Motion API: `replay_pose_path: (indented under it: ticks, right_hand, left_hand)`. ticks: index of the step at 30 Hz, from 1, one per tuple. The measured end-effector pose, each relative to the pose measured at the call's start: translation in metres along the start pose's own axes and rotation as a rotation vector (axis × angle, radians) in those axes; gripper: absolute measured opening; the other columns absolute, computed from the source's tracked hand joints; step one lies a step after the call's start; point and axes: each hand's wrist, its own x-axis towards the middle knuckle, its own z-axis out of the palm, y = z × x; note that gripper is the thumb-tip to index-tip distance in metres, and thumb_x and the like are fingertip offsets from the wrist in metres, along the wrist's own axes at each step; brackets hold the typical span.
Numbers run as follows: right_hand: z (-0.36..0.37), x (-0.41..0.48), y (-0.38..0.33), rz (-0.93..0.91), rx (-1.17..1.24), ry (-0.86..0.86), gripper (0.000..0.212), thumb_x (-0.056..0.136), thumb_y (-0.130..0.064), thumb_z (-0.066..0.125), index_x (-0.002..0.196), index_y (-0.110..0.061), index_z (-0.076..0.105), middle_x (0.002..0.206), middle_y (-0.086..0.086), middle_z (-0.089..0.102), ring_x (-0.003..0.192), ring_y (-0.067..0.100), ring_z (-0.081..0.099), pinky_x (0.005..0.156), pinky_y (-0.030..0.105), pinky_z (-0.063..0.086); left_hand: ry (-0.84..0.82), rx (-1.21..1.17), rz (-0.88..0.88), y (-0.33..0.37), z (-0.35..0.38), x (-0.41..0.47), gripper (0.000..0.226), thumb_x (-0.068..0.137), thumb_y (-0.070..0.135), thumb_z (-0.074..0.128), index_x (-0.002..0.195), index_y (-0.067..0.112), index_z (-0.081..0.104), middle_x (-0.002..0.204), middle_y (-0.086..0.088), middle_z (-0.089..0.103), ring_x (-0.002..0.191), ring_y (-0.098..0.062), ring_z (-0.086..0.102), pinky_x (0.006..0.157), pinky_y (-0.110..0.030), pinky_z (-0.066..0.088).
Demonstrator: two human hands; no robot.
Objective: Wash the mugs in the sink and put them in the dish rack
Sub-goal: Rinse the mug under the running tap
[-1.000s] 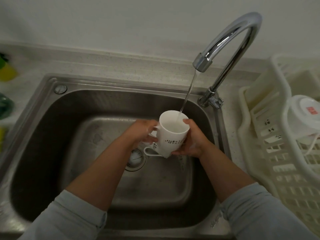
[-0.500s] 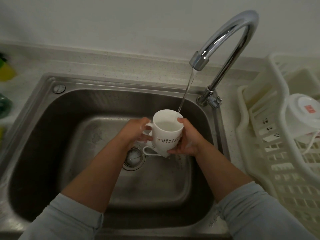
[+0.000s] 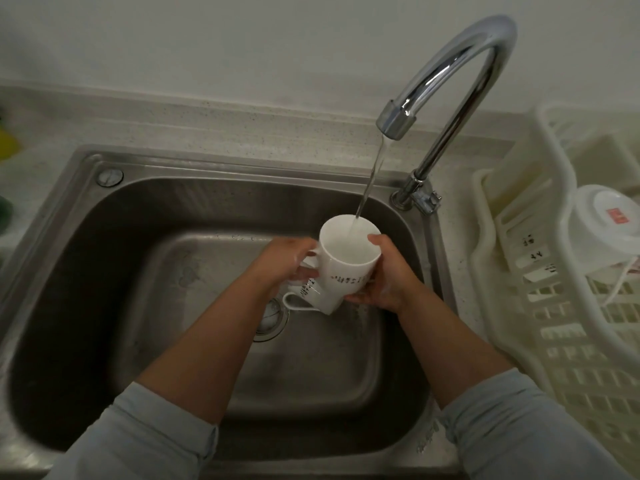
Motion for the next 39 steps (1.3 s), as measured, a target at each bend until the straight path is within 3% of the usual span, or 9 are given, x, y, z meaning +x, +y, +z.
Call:
replay_pose_path:
  ticks: [6,11,14,23,26,28,35,37,39]
  right_hand:
    - [0.007,-0.001,0.008,0.007,-0.022,-0.037,0.043,0.088,-0.047,0.046,0.126,-0.027,0.044,0.122,0.011,0.048,0.109,0.035,0.048,0.072,0.047,0.050]
    - [-0.007,-0.001,0.000,0.024,-0.002,-0.042,0.046,0.086,-0.047,0.045,0.127,-0.026,0.046,0.124,0.013,0.049,0.111,0.036,0.049,0.084,0.052,0.049]
    - [-0.005,-0.002,0.005,0.068,-0.037,-0.093,0.049,0.086,-0.042,0.044,0.133,-0.025,0.043,0.129,0.014,0.046,0.111,0.037,0.048,0.073,0.047,0.051]
    - [-0.007,-0.006,-0.004,-0.168,0.066,-0.173,0.051,0.090,-0.057,0.037,0.129,-0.027,0.050,0.131,0.010,0.054,0.116,0.032,0.053,0.084,0.046,0.050]
    - [-0.005,-0.006,0.000,-0.231,0.183,-0.287,0.054,0.092,-0.059,0.024,0.117,-0.026,0.058,0.116,0.008,0.065,0.106,0.027,0.061,0.087,0.042,0.051]
    - [0.000,-0.004,-0.003,-0.247,0.242,-0.288,0.059,0.090,-0.063,0.023,0.114,-0.024,0.060,0.112,0.009,0.066,0.102,0.027,0.062,0.087,0.040,0.051]
    - [0.023,-0.003,-0.032,-0.208,0.370,-0.321,0.052,0.093,-0.054,0.034,0.106,-0.012,0.061,0.090,0.013,0.071,0.077,0.029,0.068,0.067,0.037,0.058]
    - [0.032,-0.004,-0.041,-0.210,0.368,-0.343,0.047,0.086,-0.044,0.050,0.119,-0.011,0.057,0.104,0.013,0.065,0.091,0.028,0.062,0.083,0.038,0.053]
    - [0.039,-0.003,-0.048,-0.198,0.388,-0.392,0.069,0.066,-0.033,0.071,0.128,-0.009,0.052,0.120,0.016,0.056,0.106,0.031,0.055,0.100,0.044,0.041]
  left_hand:
    - [0.095,-0.101,-0.063,-0.002,-0.008,0.003,0.020,0.090,0.015,0.054,0.102,0.009,0.068,0.109,-0.009,0.067,0.083,-0.028,0.070,0.068,-0.030,0.051]
    - [-0.001,-0.065,-0.045,0.001,0.002,0.003,0.021,0.090,0.017,0.057,0.106,0.010,0.067,0.105,-0.003,0.067,0.083,-0.023,0.070,0.074,-0.032,0.053]
    - [0.011,-0.081,-0.066,-0.004,-0.004,0.004,0.021,0.089,0.016,0.058,0.105,0.008,0.068,0.106,-0.008,0.068,0.083,-0.028,0.071,0.075,-0.034,0.053]
    - [0.153,-0.190,0.100,-0.006,0.008,0.007,0.023,0.084,0.019,0.066,0.104,0.008,0.070,0.100,-0.010,0.071,0.088,-0.019,0.070,0.074,-0.027,0.057]
    - [0.195,-0.099,0.225,-0.009,0.011,0.003,0.005,0.083,0.018,0.068,0.080,0.015,0.071,0.110,-0.001,0.069,0.094,-0.019,0.068,0.080,-0.039,0.058]
    - [0.238,-0.032,0.322,-0.008,0.009,0.003,0.028,0.083,0.013,0.067,0.057,0.019,0.060,0.116,0.003,0.066,0.096,-0.014,0.065,0.082,-0.041,0.056]
    - [0.364,0.099,0.580,0.006,-0.002,0.002,0.016,0.080,0.013,0.068,0.065,0.018,0.065,0.115,0.000,0.063,0.094,0.015,0.055,0.082,-0.003,0.041]
    - [0.410,0.111,0.636,0.010,-0.004,0.002,0.019,0.080,0.011,0.067,0.065,0.023,0.063,0.114,0.000,0.062,0.093,0.014,0.056,0.081,-0.002,0.040]
    - [0.455,0.125,0.673,0.014,-0.004,0.000,0.014,0.079,0.015,0.066,0.066,0.020,0.065,0.114,0.002,0.061,0.096,0.007,0.057,0.082,-0.001,0.039]
